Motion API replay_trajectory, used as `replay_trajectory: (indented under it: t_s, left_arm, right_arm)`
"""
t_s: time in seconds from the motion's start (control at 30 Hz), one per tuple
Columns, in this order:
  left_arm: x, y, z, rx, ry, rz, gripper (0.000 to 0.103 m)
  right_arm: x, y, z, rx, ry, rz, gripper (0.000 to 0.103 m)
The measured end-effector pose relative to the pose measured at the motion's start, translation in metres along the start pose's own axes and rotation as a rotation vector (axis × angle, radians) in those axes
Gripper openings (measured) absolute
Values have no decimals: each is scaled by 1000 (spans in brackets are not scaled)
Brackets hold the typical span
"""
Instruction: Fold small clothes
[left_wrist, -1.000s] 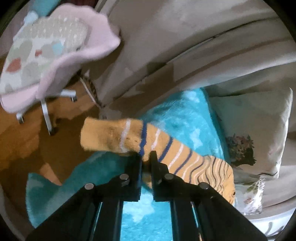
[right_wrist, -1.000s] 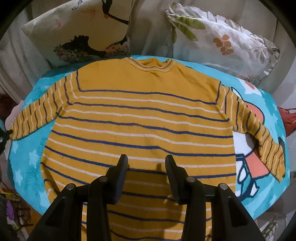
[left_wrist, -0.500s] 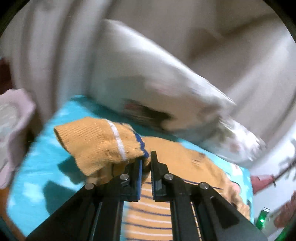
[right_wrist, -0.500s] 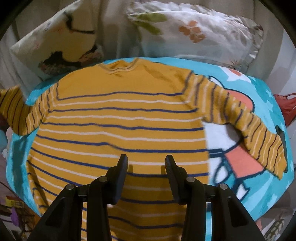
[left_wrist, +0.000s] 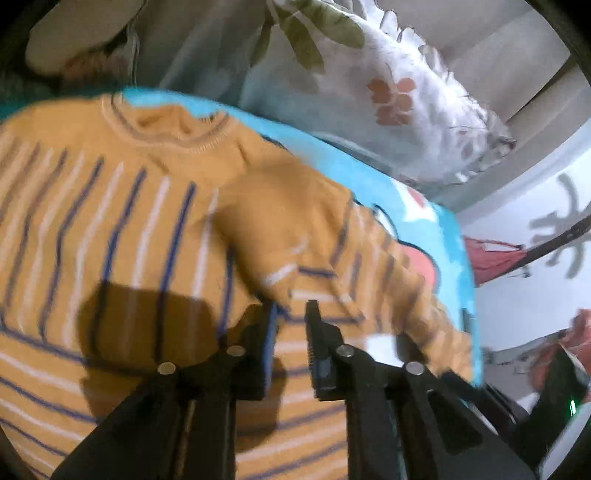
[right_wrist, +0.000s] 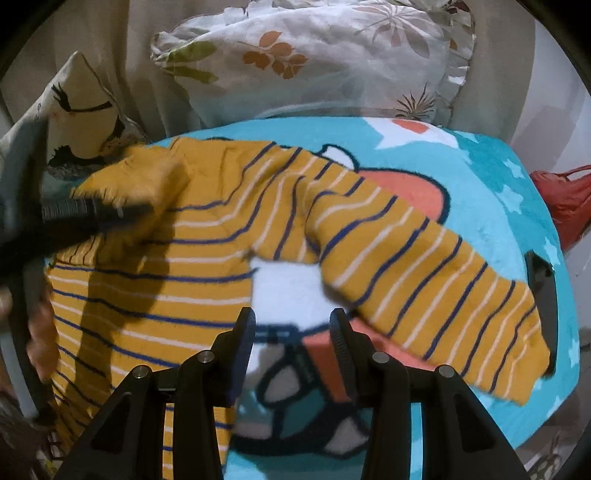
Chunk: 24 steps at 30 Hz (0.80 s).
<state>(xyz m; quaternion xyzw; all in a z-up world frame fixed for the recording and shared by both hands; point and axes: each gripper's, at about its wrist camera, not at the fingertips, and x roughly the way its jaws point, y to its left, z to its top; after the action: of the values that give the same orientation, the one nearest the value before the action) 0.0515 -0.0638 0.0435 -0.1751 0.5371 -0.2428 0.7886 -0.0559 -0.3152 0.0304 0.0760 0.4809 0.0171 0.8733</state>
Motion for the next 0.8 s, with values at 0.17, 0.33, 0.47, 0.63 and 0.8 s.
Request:
replay_trajectory:
  t_s: [0.17, 0.33, 0.47, 0.63, 0.8]
  left_arm:
    - [-63, 14, -29, -8, -121, 69, 63]
    - [-105, 79, -62, -95, -145, 356, 63]
    - [-131, 140, -94, -212, -105, 562, 63]
    - [-166, 189, -123, -229, -61, 784, 63]
    - [-207, 243, -144, -293, -59, 878, 66]
  right_arm:
    - [7, 12, 30, -40, -30, 112, 46]
    - [31, 48, 69, -78, -68, 234, 46]
    - [60, 80, 88, -85, -23, 333, 46]
    - [95, 89, 85, -102, 41, 202, 46]
    - [80, 52, 67, -13, 27, 87, 47]
